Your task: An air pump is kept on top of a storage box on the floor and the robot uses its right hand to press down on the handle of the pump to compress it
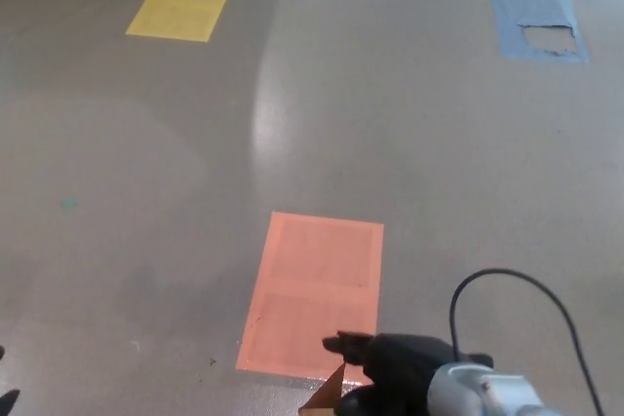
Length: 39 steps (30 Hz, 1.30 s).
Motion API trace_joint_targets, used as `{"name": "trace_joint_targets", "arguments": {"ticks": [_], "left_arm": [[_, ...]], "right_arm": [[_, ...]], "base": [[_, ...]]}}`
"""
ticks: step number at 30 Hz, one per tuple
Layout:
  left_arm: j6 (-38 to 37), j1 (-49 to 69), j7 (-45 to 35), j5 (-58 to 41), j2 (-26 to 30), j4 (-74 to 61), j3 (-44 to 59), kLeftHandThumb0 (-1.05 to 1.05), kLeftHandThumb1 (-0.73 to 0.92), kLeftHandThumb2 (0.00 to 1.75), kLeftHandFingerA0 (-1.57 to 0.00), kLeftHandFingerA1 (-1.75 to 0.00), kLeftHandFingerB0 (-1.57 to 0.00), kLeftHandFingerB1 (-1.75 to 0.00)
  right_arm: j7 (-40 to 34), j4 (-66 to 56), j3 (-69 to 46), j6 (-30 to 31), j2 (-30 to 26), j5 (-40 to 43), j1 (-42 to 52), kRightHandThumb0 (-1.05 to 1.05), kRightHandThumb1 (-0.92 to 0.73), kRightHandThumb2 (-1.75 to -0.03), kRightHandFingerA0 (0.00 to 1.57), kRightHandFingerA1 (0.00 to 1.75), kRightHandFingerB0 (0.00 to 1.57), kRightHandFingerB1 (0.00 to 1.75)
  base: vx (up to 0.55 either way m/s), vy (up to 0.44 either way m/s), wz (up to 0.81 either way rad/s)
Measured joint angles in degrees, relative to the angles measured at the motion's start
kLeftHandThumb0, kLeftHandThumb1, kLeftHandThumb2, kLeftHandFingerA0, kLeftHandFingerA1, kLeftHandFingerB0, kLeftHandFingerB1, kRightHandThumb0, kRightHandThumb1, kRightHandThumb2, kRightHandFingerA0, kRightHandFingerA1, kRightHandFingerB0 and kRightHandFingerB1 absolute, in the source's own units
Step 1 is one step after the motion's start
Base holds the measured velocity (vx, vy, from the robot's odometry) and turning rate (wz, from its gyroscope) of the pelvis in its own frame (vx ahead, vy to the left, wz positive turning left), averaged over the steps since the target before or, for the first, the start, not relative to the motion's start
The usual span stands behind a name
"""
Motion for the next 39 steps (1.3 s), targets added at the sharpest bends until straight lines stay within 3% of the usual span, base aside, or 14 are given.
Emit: {"name": "trace_joint_targets", "arguments": {"ticks": [1, 2, 3, 5, 6, 7, 8, 9, 15, 16, 17, 18, 19, 39], "left_arm": [[0.0, 0.0, 0.0, 0.0, 0.0, 0.0, 0.0, -0.76, 0.92, 0.71, -0.17, -0.28, -0.12, -0.26], [0.0, 0.0, 0.0, 0.0, -0.1, 0.0, 0.0, -0.76, 0.92, 0.71, -0.17, -0.28, -0.12, -0.26], [0.0, 0.0, 0.0, 0.0, -0.1, 0.0, 0.0, -0.75, 0.73, 1.10, -0.15, -0.46, 0.00, -0.38], [0.0, 0.0, 0.0, 0.0, -0.1, 0.0, 0.0, -0.79, 0.76, 1.09, -0.12, -0.44, -0.02, -0.36], [0.0, 0.0, 0.0, 0.0, -0.1, 0.0, 0.0, -0.76, 0.92, 0.71, -0.17, -0.28, -0.11, -0.26], [0.0, 0.0, 0.0, 0.0, -0.2, 0.0, 0.0, -0.80, 0.76, 1.02, -0.09, -0.40, -0.07, -0.38], [0.0, 0.0, -0.1, 0.0, -0.2, 0.0, 0.0, -0.80, 0.76, 1.02, -0.09, -0.40, -0.07, -0.38], [0.0, 0.0, -0.1, 0.0, -0.2, -0.1, 0.0, -0.77, 0.92, 0.71, -0.17, -0.29, -0.12, -0.26], [0.0, -0.2, -0.2, 0.0, -0.3, -0.1, 0.0, -0.79, 0.92, 0.70, -0.17, -0.29, -0.12, -0.26], [0.0, -0.2, -0.3, 0.0, -0.4, -0.1, 0.0, -0.79, 0.92, 0.71, -0.17, -0.29, -0.12, -0.26], [0.0, -0.3, -0.3, 0.0, -0.4, -0.1, 0.0, -0.79, 0.75, 1.10, -0.14, -0.45, -0.01, -0.38], [0.0, -0.4, -0.4, 0.0, -0.4, -0.1, 0.0, -0.79, 0.75, 1.10, -0.14, -0.45, -0.01, -0.38], [0.0, -0.6, -0.4, 0.0, -0.4, -0.1, 0.0, -0.36, 0.51, 1.09, 0.00, -0.48, 0.00, -0.48], [-0.9, -3.4, -2.3, -0.1, -1.1, -0.1, -0.8, -0.37, 0.47, 1.07, 0.00, -0.48, 0.00, -0.48]], "right_arm": [[-0.3, 2.5, 0.5, 0.0, 1.1, -0.2, -0.2, -0.89, -0.69, -1.10, 0.00, 0.16, 0.01, 0.17], [-0.5, 4.5, 0.9, -0.1, 1.9, -0.3, -0.3, -0.89, -0.69, -1.10, 0.00, 0.16, 0.01, 0.17], [-0.8, 6.6, 1.2, -0.1, 2.9, -0.4, -0.3, -0.89, -0.69, -1.10, 0.00, 0.16, 0.01, 0.16], [-1.4, 10.7, 1.7, -0.3, 4.5, -0.7, -0.5, -0.90, -0.68, -1.10, 0.00, 0.15, 0.01, 0.16], [-1.5, 11.5, 1.8, -0.3, 4.8, -0.7, -0.6, -0.91, -0.69, -1.10, 0.00, 0.14, 0.00, 0.15], [-1.8, 14.0, 2.2, -0.4, 5.8, -0.9, -0.6, -0.92, -0.70, -1.10, 0.00, 0.13, 0.00, 0.13], [-2.1, 16.1, 2.5, -0.5, 6.6, -1.1, -0.7, -0.92, -0.70, -1.10, 0.00, 0.13, 0.00, 0.13], [-2.4, 18.0, 2.8, -0.6, 7.4, -1.2, -0.7, -0.93, -0.71, -1.11, 0.00, 0.12, 0.00, 0.12], [-4.3, 30.3, 4.6, -1.3, 11.8, -2.4, -1.1, -0.94, -0.71, -1.11, 0.00, 0.11, 0.00, 0.11], [-4.7, 32.4, 4.9, -1.4, 12.5, -2.7, -1.1, -0.93, -0.70, -1.11, 0.00, 0.12, 0.00, 0.11], [-5.0, 33.7, 5.1, -1.6, 12.9, -2.8, -1.1, -0.93, -0.70, -1.11, 0.00, 0.12, 0.00, 0.12], [-5.4, 35.8, 5.3, -1.8, 13.7, -3.1, -1.1, -0.93, -0.70, -1.11, 0.00, 0.12, 0.00, 0.12], [-5.7, 37.4, 5.4, -1.9, 14.2, -3.2, -1.2, -0.93, -0.71, -1.11, 0.00, 0.12, 0.00, 0.12], [-16.0, 61.2, 0.1, -9.4, 22.2, -10.9, -3.9, -0.93, -0.69, -1.09, 0.03, 0.14, 0.03, 0.13]], "base": [[0.00, 0.000, 0.00], [0.00, 0.000, 0.00], [0.00, 0.000, 0.00], [0.00, 0.000, 0.00], [0.00, 0.000, 0.00], [0.00, 0.000, 0.00], [0.00, 0.000, 0.00], [0.00, 0.000, 0.00], [0.00, 0.000, 0.00], [0.00, 0.000, 0.00], [0.00, 0.000, 0.00], [0.00, 0.000, 0.00], [0.00, 0.000, 0.00], [0.00, 0.000, 0.00]]}}
